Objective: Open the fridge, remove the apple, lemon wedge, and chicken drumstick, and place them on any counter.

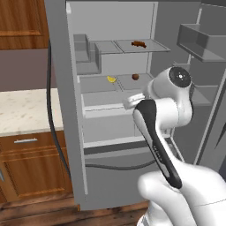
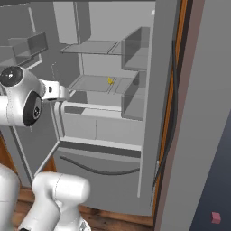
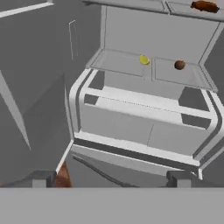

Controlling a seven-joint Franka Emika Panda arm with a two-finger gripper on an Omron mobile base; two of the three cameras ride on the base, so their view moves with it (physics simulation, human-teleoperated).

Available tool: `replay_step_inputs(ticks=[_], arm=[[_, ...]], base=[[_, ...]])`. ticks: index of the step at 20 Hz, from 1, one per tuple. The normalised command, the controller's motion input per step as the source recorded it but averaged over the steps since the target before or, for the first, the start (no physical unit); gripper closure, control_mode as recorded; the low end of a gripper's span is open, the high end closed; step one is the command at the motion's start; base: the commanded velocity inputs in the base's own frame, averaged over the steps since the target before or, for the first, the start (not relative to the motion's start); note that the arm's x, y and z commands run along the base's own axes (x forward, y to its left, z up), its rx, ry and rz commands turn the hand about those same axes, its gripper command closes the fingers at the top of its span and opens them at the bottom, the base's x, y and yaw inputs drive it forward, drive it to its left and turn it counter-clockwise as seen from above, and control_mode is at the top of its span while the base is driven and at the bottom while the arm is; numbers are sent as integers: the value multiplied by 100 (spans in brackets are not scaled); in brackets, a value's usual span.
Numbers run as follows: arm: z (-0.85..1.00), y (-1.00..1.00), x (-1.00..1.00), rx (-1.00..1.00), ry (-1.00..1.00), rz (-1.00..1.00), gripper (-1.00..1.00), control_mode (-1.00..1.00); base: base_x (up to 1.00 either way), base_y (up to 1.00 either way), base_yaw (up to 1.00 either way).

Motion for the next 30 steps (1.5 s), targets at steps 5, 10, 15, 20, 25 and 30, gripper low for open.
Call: replay_step_inputs(ticks=[5, 10, 15, 20, 25, 30], arm=[[4, -57, -7, -4, 8, -22, -100, -100], [0, -39, -12, 0, -4, -10, -100, -100], [0, -37, -3, 0, -18, -6, -100, -100], [0, -42, 0, 0, -18, 0, -100, -100], [3, -47, -1, 0, -14, 0, -100, -100], [8, -32, -3, 0, -12, 0, -100, -100]], base=[[0, 0, 0], [0, 0, 0], [0, 0, 0], [0, 0, 0], [0, 0, 0], [0, 0, 0]])
